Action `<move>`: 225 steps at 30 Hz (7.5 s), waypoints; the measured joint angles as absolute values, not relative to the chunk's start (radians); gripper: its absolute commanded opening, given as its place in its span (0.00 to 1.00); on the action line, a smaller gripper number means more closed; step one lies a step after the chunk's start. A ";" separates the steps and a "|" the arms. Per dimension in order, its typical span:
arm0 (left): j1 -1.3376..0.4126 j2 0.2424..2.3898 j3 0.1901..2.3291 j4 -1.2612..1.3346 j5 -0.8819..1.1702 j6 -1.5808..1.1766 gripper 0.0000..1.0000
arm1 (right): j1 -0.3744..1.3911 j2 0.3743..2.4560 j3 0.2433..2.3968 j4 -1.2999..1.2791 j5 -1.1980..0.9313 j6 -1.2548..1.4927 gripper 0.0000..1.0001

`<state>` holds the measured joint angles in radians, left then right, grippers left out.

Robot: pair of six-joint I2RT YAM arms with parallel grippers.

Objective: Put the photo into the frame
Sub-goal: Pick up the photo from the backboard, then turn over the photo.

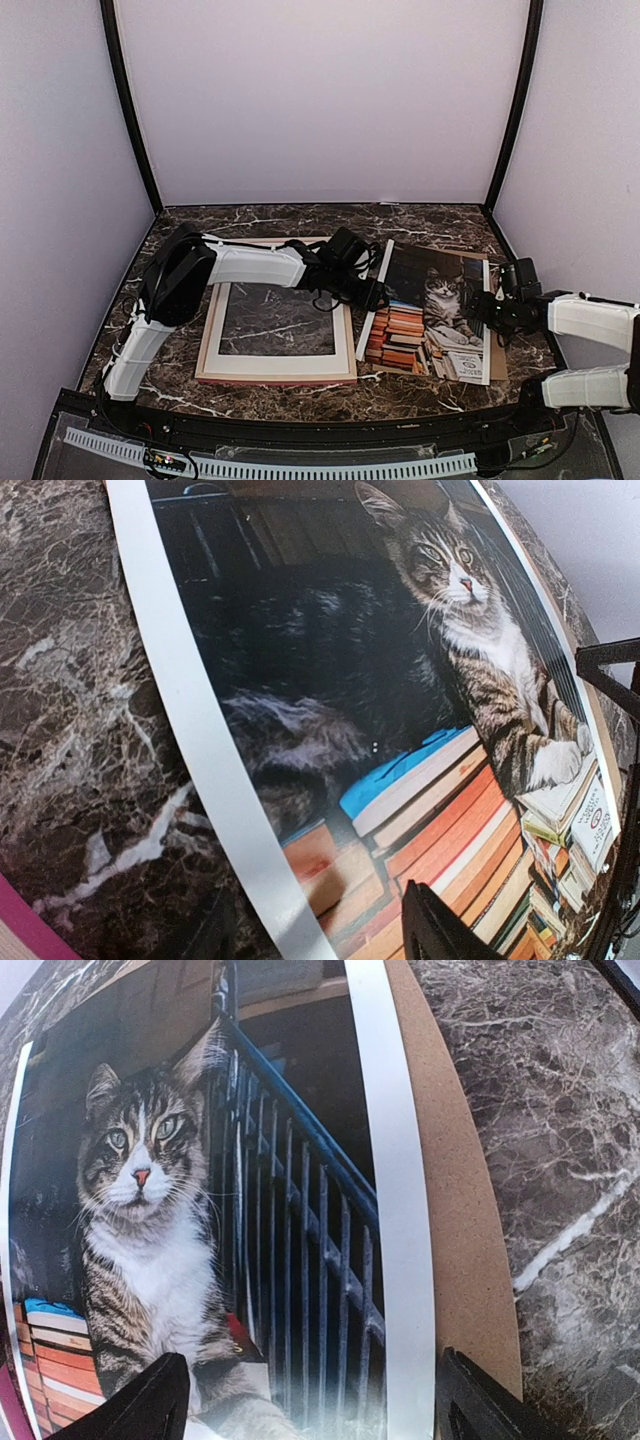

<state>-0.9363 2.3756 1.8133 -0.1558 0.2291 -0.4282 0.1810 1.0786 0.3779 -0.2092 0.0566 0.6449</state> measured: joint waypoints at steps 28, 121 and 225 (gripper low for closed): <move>-0.899 2.378 1.731 0.075 0.502 -0.619 0.52 | 0.175 1.051 0.332 -0.134 0.009 0.647 0.80; -0.775 2.320 1.765 0.385 0.729 -1.131 0.84 | 0.321 1.180 0.353 0.008 0.030 0.622 0.73; -1.016 2.136 2.008 -0.648 -0.009 -0.250 0.00 | 0.345 1.041 0.735 -0.328 -0.153 0.629 0.95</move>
<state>-1.0157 2.1361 2.0079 -0.6479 -0.0093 -0.2497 0.3454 1.0409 0.7353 -0.3279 -0.1532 0.6289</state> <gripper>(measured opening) 0.006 0.949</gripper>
